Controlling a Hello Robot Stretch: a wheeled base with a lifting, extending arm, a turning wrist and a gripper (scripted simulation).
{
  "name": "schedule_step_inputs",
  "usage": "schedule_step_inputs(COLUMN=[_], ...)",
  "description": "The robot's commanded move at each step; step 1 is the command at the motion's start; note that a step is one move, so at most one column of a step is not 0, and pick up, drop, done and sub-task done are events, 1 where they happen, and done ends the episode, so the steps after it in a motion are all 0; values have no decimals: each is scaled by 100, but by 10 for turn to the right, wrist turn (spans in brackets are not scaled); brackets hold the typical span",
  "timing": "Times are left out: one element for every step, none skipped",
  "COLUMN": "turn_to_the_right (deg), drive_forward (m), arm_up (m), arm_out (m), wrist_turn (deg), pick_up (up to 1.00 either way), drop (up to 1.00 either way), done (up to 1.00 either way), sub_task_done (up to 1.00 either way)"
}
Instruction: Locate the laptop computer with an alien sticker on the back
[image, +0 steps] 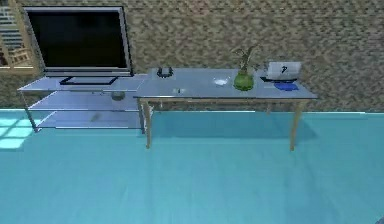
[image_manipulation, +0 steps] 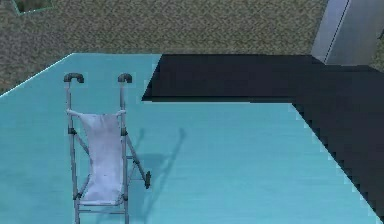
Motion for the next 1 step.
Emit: schedule_step_inputs(turn_to_the_right=[90], drive_forward=[0], arm_up=[0], arm_out=[0], wrist_turn=[0], pick_up=[0], drop=[0], done=[0], sub_task_done=[0])
